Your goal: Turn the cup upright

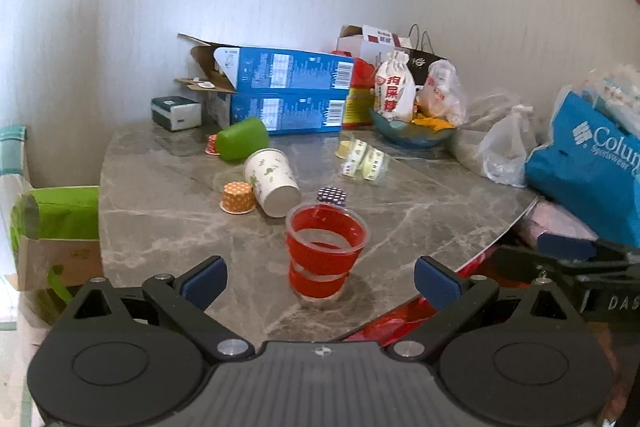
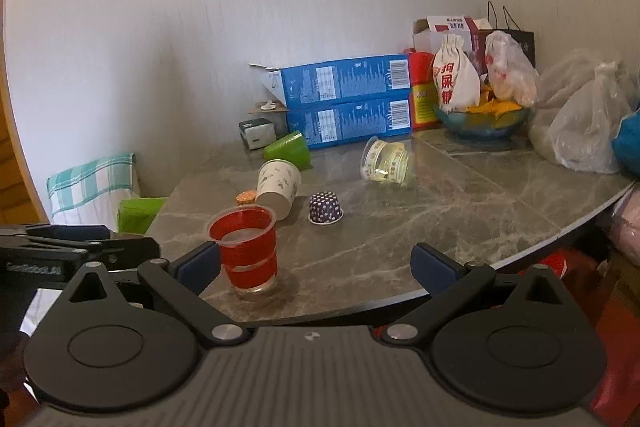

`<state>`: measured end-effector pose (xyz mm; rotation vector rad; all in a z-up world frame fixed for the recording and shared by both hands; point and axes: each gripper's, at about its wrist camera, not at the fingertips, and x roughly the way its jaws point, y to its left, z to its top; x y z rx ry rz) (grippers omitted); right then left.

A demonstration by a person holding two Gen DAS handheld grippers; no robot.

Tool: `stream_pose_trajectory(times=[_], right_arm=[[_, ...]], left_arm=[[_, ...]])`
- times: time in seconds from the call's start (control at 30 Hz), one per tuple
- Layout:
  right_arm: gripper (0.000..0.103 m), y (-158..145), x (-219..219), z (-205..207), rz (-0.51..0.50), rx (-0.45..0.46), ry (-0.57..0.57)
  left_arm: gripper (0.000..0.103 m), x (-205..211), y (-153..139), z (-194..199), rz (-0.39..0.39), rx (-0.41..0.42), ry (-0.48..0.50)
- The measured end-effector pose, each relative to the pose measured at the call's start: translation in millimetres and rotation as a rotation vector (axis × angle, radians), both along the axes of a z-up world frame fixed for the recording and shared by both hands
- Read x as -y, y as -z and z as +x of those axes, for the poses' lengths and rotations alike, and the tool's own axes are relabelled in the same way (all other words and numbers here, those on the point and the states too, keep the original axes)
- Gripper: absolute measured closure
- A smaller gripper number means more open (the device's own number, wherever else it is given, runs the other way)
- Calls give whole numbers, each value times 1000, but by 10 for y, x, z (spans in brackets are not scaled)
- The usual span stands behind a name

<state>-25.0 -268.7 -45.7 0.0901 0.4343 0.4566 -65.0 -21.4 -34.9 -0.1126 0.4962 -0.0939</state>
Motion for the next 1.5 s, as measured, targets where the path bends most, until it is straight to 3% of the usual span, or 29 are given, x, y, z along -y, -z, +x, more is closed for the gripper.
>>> stream_pose_trajectory(times=[1.5], right_arm=[[1, 26, -41, -4, -27, -44, -58]], left_arm=[[2, 30, -20, -26, 55, -18, -41]])
